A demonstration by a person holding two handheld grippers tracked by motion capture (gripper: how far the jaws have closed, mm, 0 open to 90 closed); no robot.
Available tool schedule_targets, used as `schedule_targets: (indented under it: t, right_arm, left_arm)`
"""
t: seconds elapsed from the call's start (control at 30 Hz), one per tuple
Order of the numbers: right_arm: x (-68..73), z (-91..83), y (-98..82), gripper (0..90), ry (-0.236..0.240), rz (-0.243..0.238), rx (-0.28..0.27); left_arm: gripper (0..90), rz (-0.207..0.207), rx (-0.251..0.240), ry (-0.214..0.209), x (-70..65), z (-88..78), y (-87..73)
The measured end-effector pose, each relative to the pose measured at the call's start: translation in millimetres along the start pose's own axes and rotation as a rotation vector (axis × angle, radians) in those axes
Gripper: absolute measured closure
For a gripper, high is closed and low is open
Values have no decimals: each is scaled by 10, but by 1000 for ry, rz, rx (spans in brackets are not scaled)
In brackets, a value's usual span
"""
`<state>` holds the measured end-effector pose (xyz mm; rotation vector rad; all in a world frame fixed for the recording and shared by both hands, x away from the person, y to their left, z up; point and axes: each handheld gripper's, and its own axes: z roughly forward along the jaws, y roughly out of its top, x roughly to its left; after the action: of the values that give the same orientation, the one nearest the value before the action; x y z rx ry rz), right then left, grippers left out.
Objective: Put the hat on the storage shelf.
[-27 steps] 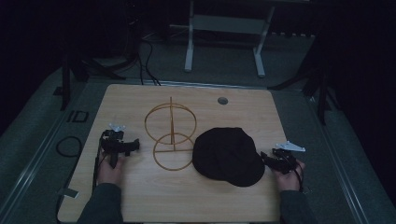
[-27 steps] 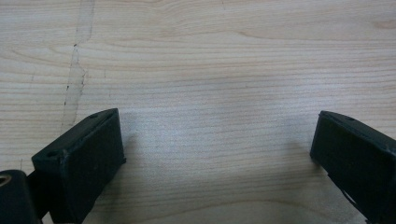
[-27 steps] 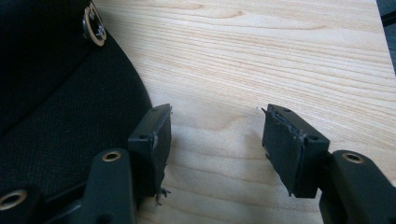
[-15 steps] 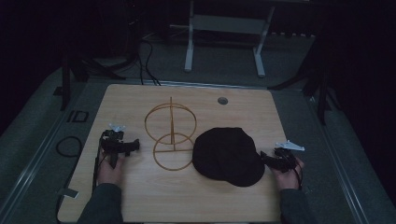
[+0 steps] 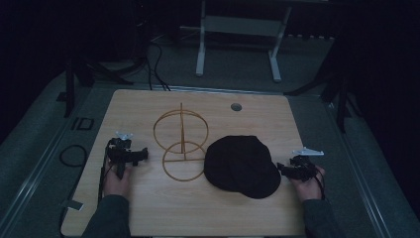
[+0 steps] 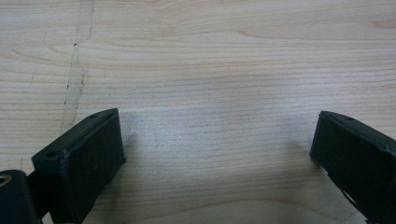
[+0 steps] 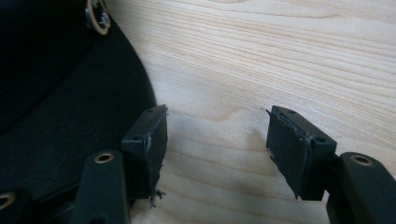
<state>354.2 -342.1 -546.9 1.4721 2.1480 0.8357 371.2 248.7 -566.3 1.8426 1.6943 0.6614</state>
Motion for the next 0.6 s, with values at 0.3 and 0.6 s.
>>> schedule_targets:
  t: [0.3, 0.6]
  right_arm:
    - [69, -122, 110, 382, 28, -70, 10]
    - [137, -283, 238, 382, 76, -156, 24]
  left_arm:
    - [23, 0, 0, 0, 0, 0, 0]
    - [23, 0, 0, 0, 0, 0, 0]
